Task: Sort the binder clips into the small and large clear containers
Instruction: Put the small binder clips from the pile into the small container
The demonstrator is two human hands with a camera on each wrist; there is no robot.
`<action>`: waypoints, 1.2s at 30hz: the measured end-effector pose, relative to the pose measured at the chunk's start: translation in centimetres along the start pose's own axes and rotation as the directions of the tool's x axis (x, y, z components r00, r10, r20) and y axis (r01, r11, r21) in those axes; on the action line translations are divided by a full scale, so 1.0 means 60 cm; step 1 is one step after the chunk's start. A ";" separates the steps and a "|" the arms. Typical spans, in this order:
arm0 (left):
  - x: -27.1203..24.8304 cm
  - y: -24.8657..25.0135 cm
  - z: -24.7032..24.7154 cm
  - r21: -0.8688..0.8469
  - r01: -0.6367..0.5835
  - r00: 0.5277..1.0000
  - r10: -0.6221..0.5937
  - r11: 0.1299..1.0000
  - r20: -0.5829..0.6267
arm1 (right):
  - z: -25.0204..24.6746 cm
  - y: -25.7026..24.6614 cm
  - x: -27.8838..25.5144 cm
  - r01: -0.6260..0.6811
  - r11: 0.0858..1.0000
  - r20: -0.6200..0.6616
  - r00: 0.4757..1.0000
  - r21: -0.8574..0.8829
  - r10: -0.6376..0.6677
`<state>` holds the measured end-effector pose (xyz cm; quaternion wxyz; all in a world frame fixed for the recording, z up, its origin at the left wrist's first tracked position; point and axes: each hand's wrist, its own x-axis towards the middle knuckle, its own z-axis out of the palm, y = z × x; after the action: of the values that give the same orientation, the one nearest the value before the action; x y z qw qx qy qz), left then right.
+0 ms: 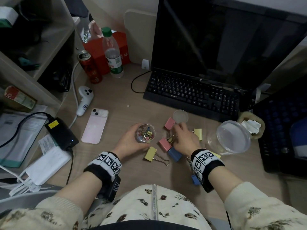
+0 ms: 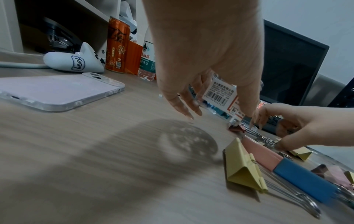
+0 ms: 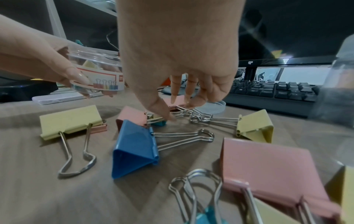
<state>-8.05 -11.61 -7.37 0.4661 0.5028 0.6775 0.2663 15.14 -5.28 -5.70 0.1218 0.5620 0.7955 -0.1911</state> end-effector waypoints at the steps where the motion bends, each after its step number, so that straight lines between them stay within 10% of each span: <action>1: -0.001 0.002 0.000 0.009 -0.002 1.000 0.002 1.000 -0.002 | 0.001 0.001 0.001 -0.011 1.000 0.012 1.000 -0.023 0.011; 36: 0.007 -0.005 0.002 0.016 -0.011 1.000 0.011 1.000 0.001 | 0.016 -0.004 0.009 -0.103 0.992 0.038 0.994 0.077 0.100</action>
<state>-8.08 -11.36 -7.85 0.4608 0.5103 0.6767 0.2632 14.74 -5.32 -6.73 0.1223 0.6029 0.7554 -0.2255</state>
